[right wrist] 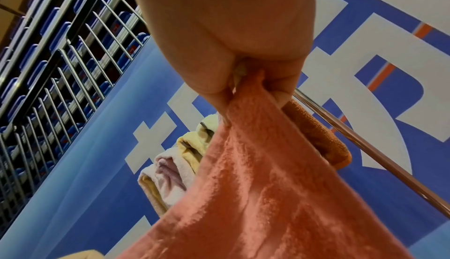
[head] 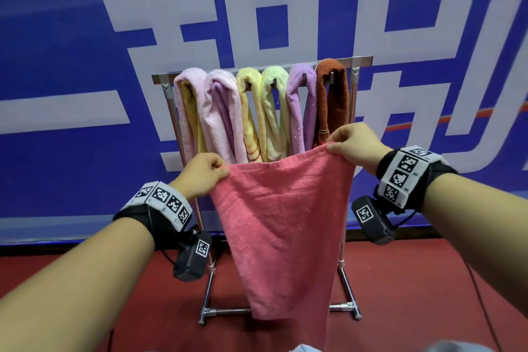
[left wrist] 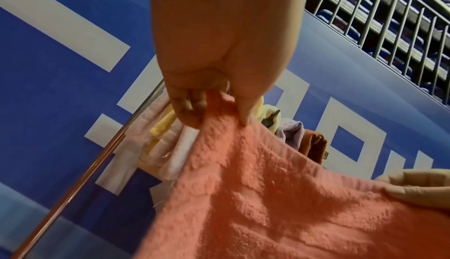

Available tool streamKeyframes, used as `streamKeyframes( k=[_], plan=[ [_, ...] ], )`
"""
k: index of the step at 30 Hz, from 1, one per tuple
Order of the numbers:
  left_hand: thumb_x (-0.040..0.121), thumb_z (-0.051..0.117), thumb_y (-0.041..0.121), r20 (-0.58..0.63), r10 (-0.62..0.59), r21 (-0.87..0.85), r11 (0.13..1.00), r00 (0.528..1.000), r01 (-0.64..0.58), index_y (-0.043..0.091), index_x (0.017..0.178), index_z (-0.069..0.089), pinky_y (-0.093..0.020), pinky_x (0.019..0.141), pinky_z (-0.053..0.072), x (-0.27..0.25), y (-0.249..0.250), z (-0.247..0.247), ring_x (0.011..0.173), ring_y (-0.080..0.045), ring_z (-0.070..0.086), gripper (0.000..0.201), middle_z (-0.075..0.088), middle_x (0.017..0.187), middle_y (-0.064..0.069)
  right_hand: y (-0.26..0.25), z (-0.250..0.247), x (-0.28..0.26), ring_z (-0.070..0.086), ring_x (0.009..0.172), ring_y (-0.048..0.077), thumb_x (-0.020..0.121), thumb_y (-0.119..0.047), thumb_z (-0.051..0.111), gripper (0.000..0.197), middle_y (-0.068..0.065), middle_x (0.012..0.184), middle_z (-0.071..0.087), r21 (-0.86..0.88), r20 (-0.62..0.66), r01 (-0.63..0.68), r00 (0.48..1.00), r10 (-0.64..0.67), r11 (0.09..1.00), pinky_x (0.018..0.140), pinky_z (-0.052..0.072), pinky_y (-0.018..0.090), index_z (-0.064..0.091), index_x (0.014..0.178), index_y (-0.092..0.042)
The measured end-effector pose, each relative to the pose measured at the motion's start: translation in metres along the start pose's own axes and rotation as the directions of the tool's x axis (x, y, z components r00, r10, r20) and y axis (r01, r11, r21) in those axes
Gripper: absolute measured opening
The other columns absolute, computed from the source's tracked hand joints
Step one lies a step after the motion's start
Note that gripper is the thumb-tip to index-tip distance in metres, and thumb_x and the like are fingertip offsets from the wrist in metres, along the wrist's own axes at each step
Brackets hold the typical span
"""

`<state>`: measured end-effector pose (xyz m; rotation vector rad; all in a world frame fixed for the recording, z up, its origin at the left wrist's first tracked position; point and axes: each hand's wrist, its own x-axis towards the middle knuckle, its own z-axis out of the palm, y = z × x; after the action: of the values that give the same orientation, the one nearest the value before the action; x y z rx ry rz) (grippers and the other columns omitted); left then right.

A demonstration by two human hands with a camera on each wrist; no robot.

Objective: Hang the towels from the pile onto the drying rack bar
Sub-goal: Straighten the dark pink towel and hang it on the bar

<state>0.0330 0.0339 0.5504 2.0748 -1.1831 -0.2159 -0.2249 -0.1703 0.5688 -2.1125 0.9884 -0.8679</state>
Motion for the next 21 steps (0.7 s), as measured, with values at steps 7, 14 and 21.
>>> streamKeyframes(
  k=[7, 14, 21],
  plan=[
    [0.094, 0.062, 0.009, 0.046, -0.011, -0.297, 0.955, 0.999, 0.024, 0.011, 0.09, 0.065, -0.022, 0.061, 0.05, -0.005, 0.034, 0.021, 0.07, -0.012, 0.058, 0.006, 0.062, 0.079, -0.002, -0.02, 0.021, -0.014, 0.051, 0.045, 0.01, 0.089, 0.005, 0.061, 0.018, 0.008, 0.072, 0.052, 0.346, 0.147, -0.106, 0.987, 0.058, 0.932, 0.037, 0.044, 0.021, 0.059, 0.085, -0.012],
    [0.096, 0.058, 0.006, 0.06, 0.138, -0.339, 0.934, 0.989, -0.11, 0.012, 0.096, 0.057, -0.023, 0.046, 0.038, -0.009, 0.06, 0.032, 0.055, -0.014, 0.046, 0.005, 0.053, 0.067, -0.003, -0.04, 0.035, -0.016, 0.056, 0.055, 0.017, 0.087, 0.013, 0.05, 0.025, 0.008, 0.067, 0.055, 0.356, 0.247, -0.11, 0.969, 0.02, 0.928, 0.054, 0.053, 0.033, 0.059, 0.08, -0.01],
    [0.093, 0.061, 0.005, 0.071, 0.131, -0.043, 0.991, 0.989, -0.128, 0.017, 0.083, 0.076, -0.027, 0.076, 0.054, -0.003, 0.029, 0.035, 0.082, -0.013, 0.069, 0.022, 0.073, 0.09, 0.007, -0.041, 0.03, -0.026, 0.059, 0.047, 0.017, 0.084, 0.012, 0.039, 0.033, 0.01, 0.066, 0.06, 0.35, 0.388, -0.283, 0.911, 0.136, 0.893, 0.045, 0.051, 0.024, 0.07, 0.082, -0.001]
  ],
)
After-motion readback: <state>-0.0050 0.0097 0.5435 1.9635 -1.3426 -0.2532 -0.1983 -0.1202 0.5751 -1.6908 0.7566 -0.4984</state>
